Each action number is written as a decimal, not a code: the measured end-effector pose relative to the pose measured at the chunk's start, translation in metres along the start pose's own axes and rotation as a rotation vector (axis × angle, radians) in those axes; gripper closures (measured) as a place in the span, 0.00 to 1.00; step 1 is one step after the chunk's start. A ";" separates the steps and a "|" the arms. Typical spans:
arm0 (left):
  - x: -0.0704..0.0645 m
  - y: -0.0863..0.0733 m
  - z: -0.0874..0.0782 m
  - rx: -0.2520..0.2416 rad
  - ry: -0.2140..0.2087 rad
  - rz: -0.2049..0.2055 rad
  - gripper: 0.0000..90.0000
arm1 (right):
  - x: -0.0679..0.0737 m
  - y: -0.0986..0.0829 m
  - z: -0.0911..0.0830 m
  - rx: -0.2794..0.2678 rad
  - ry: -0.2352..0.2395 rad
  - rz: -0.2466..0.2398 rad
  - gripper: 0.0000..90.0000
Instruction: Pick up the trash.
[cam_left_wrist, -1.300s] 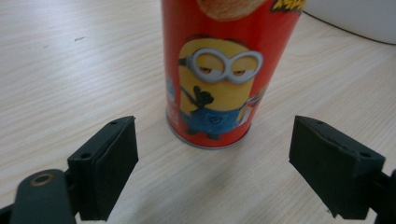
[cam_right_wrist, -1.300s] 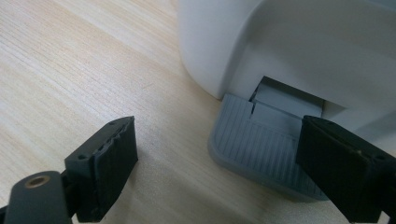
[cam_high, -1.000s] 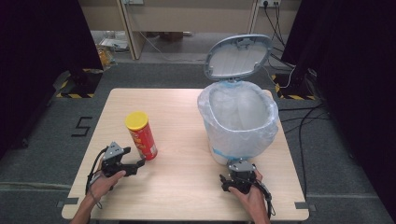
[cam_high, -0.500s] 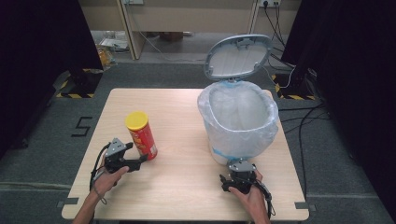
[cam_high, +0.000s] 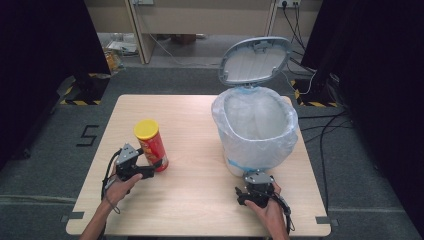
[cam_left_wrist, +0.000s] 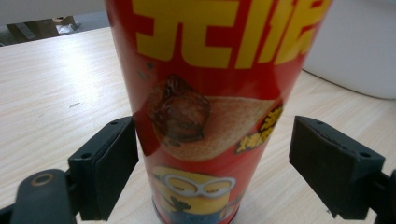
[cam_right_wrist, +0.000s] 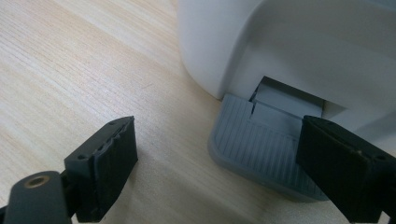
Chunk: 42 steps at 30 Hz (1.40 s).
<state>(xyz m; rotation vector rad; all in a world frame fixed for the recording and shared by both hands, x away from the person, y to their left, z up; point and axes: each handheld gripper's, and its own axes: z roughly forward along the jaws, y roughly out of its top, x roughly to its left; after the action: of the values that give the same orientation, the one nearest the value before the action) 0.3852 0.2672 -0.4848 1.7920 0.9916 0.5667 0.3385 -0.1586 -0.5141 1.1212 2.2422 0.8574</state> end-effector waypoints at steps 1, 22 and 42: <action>0.000 -0.001 0.002 -0.007 0.000 -0.011 0.17 | 0.000 0.000 0.000 0.000 -0.001 0.001 0.14; 0.003 -0.003 0.022 -0.032 0.007 0.035 0.27 | 0.000 0.000 0.000 -0.001 -0.001 0.001 0.14; -0.006 0.032 0.006 -0.057 -0.075 0.024 0.27 | 0.000 0.000 0.000 -0.004 -0.001 0.003 0.14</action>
<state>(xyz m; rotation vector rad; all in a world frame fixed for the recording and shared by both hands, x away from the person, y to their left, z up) 0.3985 0.2526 -0.4582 1.7639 0.8954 0.5332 0.3381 -0.1585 -0.5144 1.1230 2.2381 0.8623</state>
